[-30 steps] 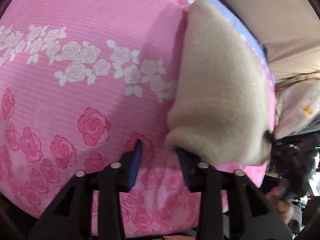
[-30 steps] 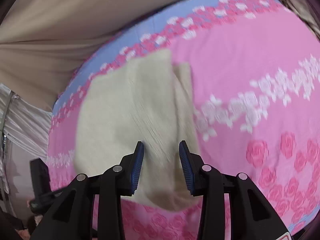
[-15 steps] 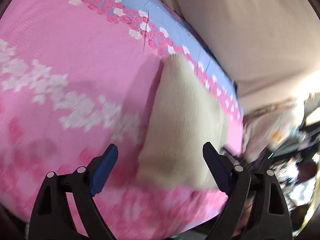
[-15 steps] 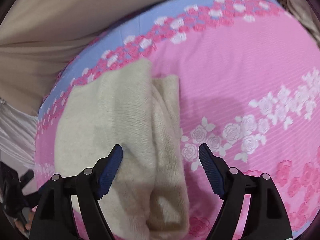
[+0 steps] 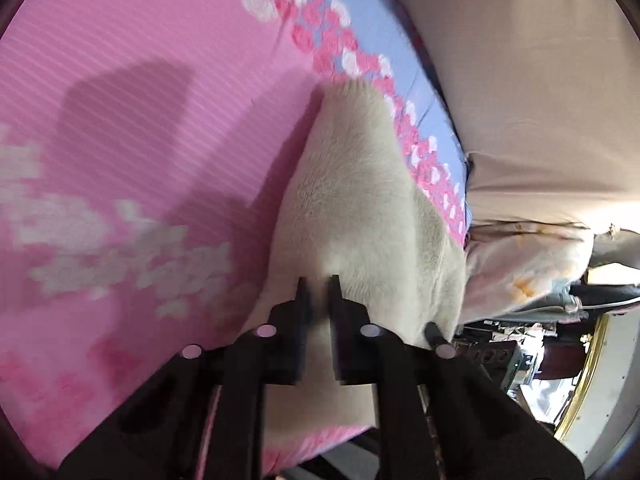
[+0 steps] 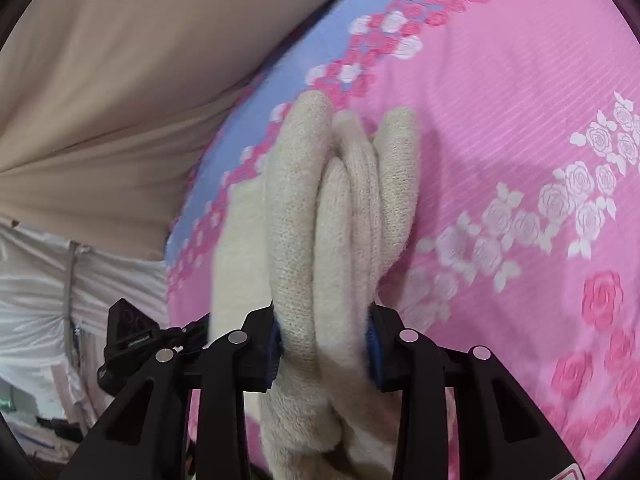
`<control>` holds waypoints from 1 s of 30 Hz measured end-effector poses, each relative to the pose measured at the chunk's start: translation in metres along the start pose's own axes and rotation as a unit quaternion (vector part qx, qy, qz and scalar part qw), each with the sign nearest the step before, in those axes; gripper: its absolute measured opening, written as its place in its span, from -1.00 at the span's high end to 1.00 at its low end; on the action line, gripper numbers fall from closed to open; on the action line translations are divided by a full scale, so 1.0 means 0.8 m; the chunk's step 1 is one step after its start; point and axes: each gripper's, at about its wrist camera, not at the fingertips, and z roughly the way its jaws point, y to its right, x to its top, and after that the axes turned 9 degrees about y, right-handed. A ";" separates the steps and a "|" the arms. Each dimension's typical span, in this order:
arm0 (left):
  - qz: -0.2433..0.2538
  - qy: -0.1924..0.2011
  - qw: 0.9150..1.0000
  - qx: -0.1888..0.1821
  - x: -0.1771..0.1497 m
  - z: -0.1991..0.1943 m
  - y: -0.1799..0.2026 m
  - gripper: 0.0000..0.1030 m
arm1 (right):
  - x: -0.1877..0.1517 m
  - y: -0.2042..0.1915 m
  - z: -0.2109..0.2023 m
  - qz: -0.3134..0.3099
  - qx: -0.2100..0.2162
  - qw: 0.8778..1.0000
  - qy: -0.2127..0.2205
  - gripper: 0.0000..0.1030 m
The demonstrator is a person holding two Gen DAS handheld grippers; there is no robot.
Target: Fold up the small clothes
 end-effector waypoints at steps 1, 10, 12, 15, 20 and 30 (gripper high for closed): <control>0.000 0.000 1.000 -0.007 0.000 -0.017 -0.003 1.00 | -0.010 -0.006 -0.006 -0.005 0.009 1.000 -0.004 0.36; 0.042 0.030 0.998 0.029 -0.037 -0.043 -0.026 -0.66 | -0.038 0.063 0.012 0.046 -0.063 0.997 0.006 -0.36; 0.033 0.034 0.999 0.022 -0.045 -0.024 -0.029 -0.69 | -0.031 0.064 0.014 0.043 -0.057 0.997 0.010 -0.50; 0.023 0.013 1.000 0.010 -0.049 0.016 -0.031 -0.69 | -0.028 0.068 0.043 0.064 -0.037 0.997 -0.021 -0.56; 0.053 -0.018 0.998 0.002 -0.042 0.035 -0.016 0.12 | -0.028 0.022 0.051 0.031 -0.016 0.999 -0.023 0.15; 0.106 0.045 0.989 0.093 -0.054 -0.102 -0.034 -0.05 | -0.073 -0.045 0.089 -0.110 -0.093 0.988 -0.054 -0.19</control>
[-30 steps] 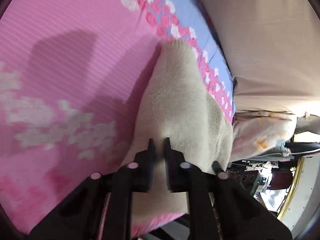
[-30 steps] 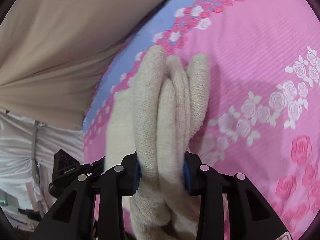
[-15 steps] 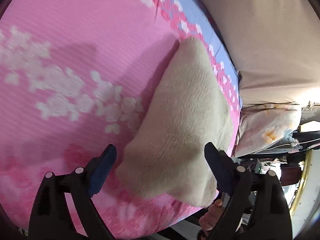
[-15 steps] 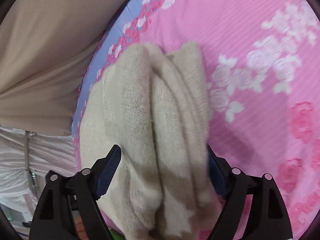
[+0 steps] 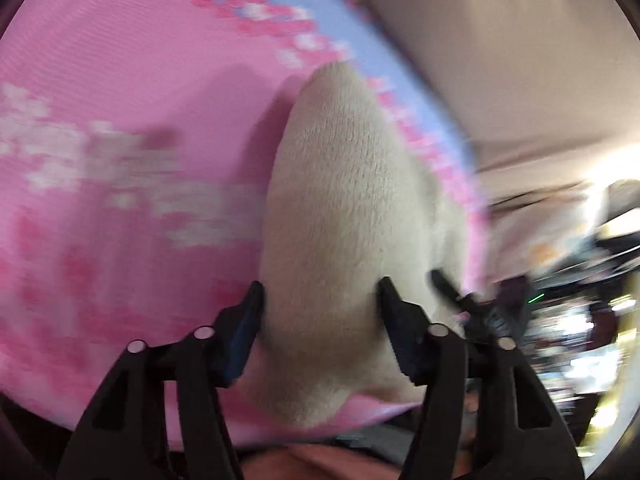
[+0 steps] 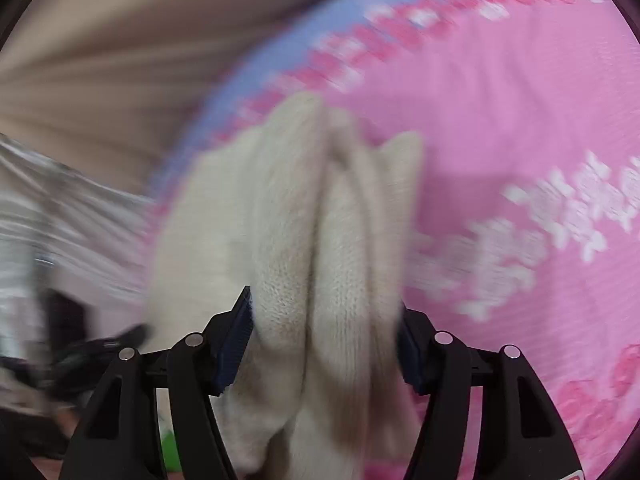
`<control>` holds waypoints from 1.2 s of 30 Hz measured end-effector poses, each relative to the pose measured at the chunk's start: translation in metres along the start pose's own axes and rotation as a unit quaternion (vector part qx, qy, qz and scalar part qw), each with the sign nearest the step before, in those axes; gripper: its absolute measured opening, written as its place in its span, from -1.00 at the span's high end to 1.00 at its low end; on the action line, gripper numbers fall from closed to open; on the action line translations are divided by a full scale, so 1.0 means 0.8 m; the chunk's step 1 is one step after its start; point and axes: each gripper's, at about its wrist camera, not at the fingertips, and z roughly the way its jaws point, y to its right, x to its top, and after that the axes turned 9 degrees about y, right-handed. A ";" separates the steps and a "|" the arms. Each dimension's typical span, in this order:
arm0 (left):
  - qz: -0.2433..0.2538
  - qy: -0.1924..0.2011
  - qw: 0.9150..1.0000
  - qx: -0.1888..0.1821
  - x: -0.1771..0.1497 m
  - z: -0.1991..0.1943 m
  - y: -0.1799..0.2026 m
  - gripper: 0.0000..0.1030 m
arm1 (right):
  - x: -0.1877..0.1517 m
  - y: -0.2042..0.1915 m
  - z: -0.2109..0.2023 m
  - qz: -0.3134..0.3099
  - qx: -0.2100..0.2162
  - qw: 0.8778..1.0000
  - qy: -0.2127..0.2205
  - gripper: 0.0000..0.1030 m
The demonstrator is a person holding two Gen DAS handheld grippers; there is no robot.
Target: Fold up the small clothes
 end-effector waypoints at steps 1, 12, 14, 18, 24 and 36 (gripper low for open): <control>0.013 0.002 0.999 0.044 -0.009 0.004 -0.006 -0.04 | -0.007 0.006 0.008 0.001 -0.023 1.000 -0.010 -0.23; 0.148 0.137 0.970 0.139 -0.020 -0.049 0.049 -0.41 | 0.029 -0.054 -0.016 -0.053 0.001 0.997 0.050 0.23; 0.162 0.145 0.963 0.160 -0.015 -0.046 0.054 -0.41 | 0.037 -0.065 0.003 -0.066 -0.010 0.997 0.048 0.82; 0.174 0.158 0.952 0.194 -0.008 -0.046 0.056 -0.41 | 0.056 -0.101 -0.046 -0.093 -0.001 0.989 0.111 0.83; 0.185 0.161 0.944 0.220 -0.001 -0.039 0.050 -0.41 | 0.072 -0.055 0.037 -0.105 -0.084 0.990 0.051 0.79; 0.174 0.143 0.940 0.256 0.008 -0.027 0.031 -0.41 | -0.011 -0.108 -0.051 -0.148 -0.063 0.984 0.076 0.56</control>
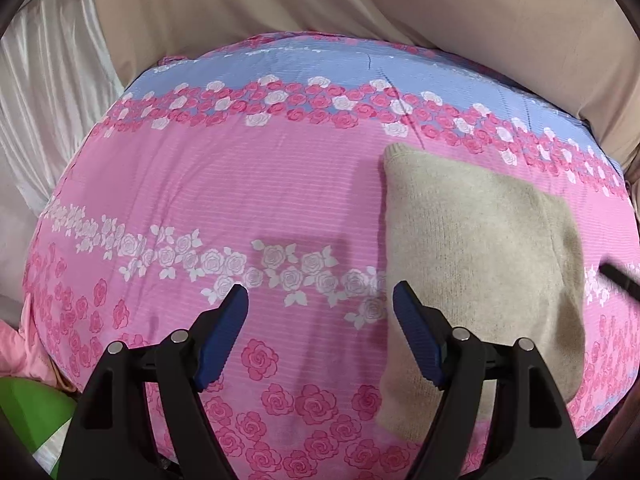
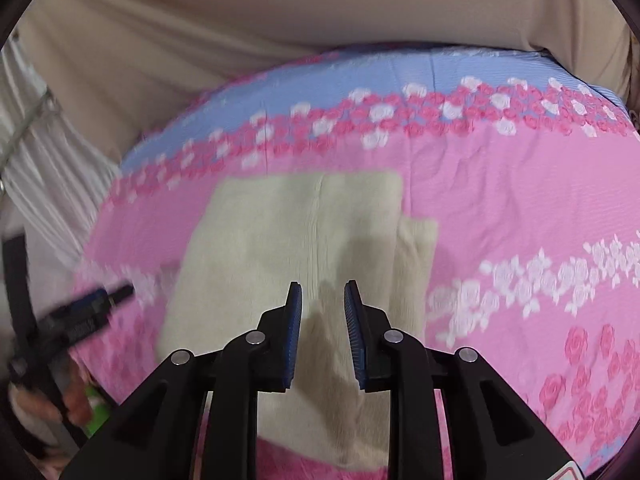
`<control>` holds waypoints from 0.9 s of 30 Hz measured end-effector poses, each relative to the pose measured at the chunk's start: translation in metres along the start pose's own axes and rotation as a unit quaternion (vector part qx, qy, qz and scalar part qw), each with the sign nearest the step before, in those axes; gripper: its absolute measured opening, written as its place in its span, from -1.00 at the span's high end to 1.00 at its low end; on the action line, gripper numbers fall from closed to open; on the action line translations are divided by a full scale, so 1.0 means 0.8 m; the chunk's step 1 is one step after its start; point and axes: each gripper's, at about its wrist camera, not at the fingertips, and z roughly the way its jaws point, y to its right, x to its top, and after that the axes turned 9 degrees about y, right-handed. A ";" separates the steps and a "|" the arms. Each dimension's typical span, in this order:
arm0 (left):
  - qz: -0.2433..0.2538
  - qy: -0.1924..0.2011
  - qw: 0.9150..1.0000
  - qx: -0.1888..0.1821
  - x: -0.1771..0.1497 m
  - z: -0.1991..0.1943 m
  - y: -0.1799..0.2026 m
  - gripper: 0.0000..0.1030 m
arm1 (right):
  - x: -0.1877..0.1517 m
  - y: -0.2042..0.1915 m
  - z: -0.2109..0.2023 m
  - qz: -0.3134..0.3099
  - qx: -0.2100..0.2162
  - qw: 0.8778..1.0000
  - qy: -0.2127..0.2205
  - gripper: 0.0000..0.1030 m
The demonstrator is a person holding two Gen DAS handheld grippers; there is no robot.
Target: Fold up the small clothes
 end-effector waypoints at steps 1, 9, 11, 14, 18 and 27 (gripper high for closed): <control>0.001 -0.001 1.000 0.001 0.000 0.001 0.000 -0.41 | -0.012 -0.004 0.012 -0.018 -0.016 1.000 -0.012 0.56; 0.023 -0.007 1.000 0.000 -0.001 0.005 0.008 -0.47 | -0.025 0.029 0.023 0.030 -0.041 0.998 -0.021 0.22; 0.024 -0.007 1.000 -0.001 -0.001 0.005 0.009 -0.50 | -0.028 0.031 0.016 0.032 -0.044 0.998 -0.025 -0.20; 0.028 -0.009 1.000 -0.005 -0.003 0.005 0.012 -0.51 | -0.043 0.037 0.023 0.070 0.008 0.996 -0.050 -0.02; 0.030 -0.013 0.999 -0.008 -0.004 0.005 0.017 -0.51 | -0.045 0.034 0.019 0.078 0.019 0.996 -0.042 0.72; 0.043 -0.020 0.999 -0.018 -0.010 0.005 0.029 -0.57 | -0.049 0.063 0.041 0.074 -0.015 0.996 -0.048 0.64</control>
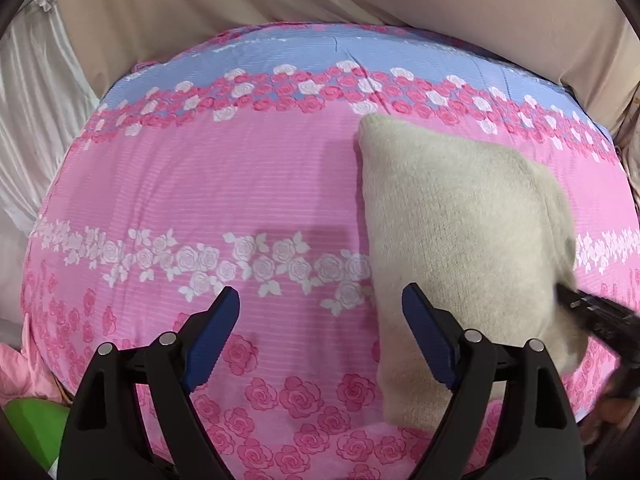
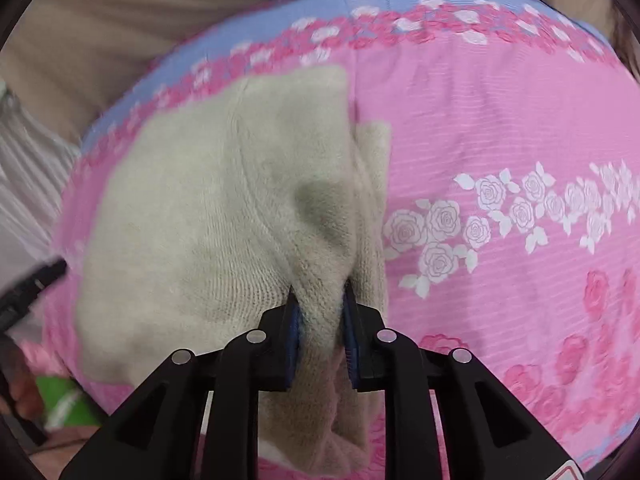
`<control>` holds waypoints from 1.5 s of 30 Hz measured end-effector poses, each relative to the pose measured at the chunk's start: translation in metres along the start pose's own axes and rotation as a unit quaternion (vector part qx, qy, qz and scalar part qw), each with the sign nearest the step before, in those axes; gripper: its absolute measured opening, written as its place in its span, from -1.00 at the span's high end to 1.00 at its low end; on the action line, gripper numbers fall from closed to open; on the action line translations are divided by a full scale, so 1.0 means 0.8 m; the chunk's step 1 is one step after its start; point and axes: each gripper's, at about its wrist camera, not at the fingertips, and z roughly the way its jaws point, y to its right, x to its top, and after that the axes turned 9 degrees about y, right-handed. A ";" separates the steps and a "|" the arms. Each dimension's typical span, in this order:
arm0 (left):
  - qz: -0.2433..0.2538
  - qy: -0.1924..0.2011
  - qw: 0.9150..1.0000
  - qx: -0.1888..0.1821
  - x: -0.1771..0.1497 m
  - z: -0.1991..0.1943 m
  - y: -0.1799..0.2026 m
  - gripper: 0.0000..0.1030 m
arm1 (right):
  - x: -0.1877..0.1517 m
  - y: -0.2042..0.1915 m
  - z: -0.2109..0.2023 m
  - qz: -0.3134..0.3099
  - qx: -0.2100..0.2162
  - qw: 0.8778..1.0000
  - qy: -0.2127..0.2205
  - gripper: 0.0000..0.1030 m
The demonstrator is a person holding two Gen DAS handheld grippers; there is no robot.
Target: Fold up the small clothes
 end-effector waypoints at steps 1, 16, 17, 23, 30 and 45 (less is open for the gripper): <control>0.001 0.002 1.000 0.002 0.000 -0.002 0.000 -0.57 | 0.006 0.000 -0.013 0.013 0.007 1.000 0.007 0.61; -0.039 -0.025 0.999 -0.009 -0.033 -0.007 -0.070 -0.58 | -0.034 -0.204 -0.035 -0.193 0.114 0.973 -0.057 0.50; -0.024 -0.031 0.999 -0.028 -0.041 -0.010 -0.068 -0.58 | -0.032 -0.209 -0.031 -0.200 0.109 0.972 -0.054 0.50; 0.086 -0.041 0.990 -0.108 -0.095 -0.016 -0.033 -0.58 | -0.008 -0.175 0.014 -0.147 0.087 0.983 -0.073 0.50; 0.102 -0.027 0.982 -0.156 -0.102 0.018 0.025 -0.56 | -0.006 -0.167 0.036 -0.136 0.086 0.982 -0.094 0.51; -0.055 -0.066 0.984 -0.159 -0.142 0.043 -0.031 1.00 | 0.008 -0.165 0.014 -0.186 0.053 0.980 -0.050 0.51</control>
